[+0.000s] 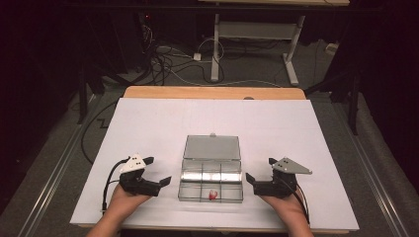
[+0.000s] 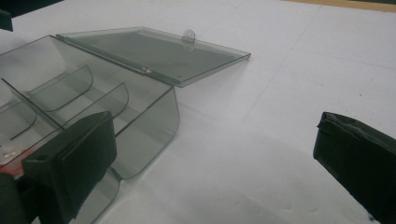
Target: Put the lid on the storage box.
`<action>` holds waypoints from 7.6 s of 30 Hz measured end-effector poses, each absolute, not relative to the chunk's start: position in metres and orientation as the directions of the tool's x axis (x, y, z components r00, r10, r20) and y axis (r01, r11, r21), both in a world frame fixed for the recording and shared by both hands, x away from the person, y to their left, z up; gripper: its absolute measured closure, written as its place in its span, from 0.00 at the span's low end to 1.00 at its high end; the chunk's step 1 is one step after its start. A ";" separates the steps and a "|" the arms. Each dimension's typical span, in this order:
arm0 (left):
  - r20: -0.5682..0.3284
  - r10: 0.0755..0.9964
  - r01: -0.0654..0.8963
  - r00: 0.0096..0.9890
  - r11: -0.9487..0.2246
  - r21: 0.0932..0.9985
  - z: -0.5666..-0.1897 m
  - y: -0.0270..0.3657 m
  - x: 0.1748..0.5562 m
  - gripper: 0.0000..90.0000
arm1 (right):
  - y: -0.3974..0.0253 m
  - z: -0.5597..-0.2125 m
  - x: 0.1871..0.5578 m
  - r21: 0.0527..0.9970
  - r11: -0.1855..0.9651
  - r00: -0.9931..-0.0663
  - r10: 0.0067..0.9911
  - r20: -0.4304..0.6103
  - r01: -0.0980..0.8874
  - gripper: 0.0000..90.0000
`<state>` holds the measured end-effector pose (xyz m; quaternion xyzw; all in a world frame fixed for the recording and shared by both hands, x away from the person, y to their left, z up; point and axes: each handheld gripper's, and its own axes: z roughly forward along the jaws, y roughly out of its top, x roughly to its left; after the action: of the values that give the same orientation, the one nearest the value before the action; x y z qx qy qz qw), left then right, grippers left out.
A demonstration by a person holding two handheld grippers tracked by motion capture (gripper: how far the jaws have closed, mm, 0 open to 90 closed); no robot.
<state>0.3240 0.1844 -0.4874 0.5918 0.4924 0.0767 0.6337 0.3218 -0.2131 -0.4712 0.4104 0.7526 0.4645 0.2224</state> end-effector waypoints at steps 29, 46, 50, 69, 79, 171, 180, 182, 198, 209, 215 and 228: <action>-0.599 0.646 0.525 0.474 0.339 0.781 -0.476 0.159 0.383 0.00 | -0.192 -0.463 0.361 0.893 0.176 -0.570 0.815 0.104 0.414 0.00; -0.630 0.658 0.576 0.413 0.347 0.740 -0.482 0.132 0.429 0.00 | -0.177 -0.459 0.397 0.851 0.186 -0.547 0.826 0.135 0.491 0.03; -0.644 0.655 0.600 0.395 0.347 0.721 -0.485 0.132 0.430 0.00 | -0.174 -0.461 0.404 0.832 0.185 -0.543 0.825 0.159 0.524 0.04; -0.613 0.685 0.586 0.394 0.326 0.742 -0.489 0.127 0.426 0.00 | -0.164 -0.476 0.418 0.746 0.172 -0.527 0.807 0.268 0.643 0.18; -0.607 0.689 0.585 0.396 0.321 0.745 -0.489 0.127 0.426 0.00 | -0.163 -0.480 0.420 0.714 0.139 -0.534 0.763 0.364 0.686 0.23; -0.522 0.619 0.415 0.587 0.323 0.850 -0.451 0.134 0.374 0.81 | -0.166 -0.439 0.351 0.892 0.287 -0.658 0.753 0.015 0.349 1.00; -0.510 0.620 0.406 0.596 0.316 0.858 -0.448 0.135 0.363 0.82 | -0.165 -0.436 0.348 0.897 0.275 -0.656 0.754 0.021 0.345 1.00; -0.505 0.619 0.402 0.602 0.311 0.861 -0.448 0.135 0.361 0.82 | -0.166 -0.435 0.347 0.898 0.273 -0.657 0.753 0.023 0.344 1.00; -0.476 0.630 0.390 0.614 0.282 0.877 -0.451 0.137 0.344 0.81 | -0.163 -0.431 0.333 0.903 0.278 -0.667 0.745 0.013 0.328 1.00; -0.460 0.661 0.421 0.592 0.234 0.877 -0.463 0.144 0.332 0.81 | -0.163 -0.433 0.328 0.905 0.277 -0.671 0.741 0.014 0.324 1.00; -0.522 0.632 0.478 0.573 0.260 0.839 -0.465 0.151 0.324 0.84 | -0.164 -0.434 0.323 0.906 0.275 -0.673 0.739 0.014 0.321 1.00; -0.564 0.579 0.521 0.589 0.261 0.813 -0.461 0.143 0.307 0.98 | -0.167 -0.440 0.310 0.907 0.275 -0.679 0.734 0.016 0.318 1.00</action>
<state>0.3066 0.1427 -0.4607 0.6074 0.4525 0.0221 0.6525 0.3100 -0.1670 -0.4396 0.3414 0.7704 0.4960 0.2096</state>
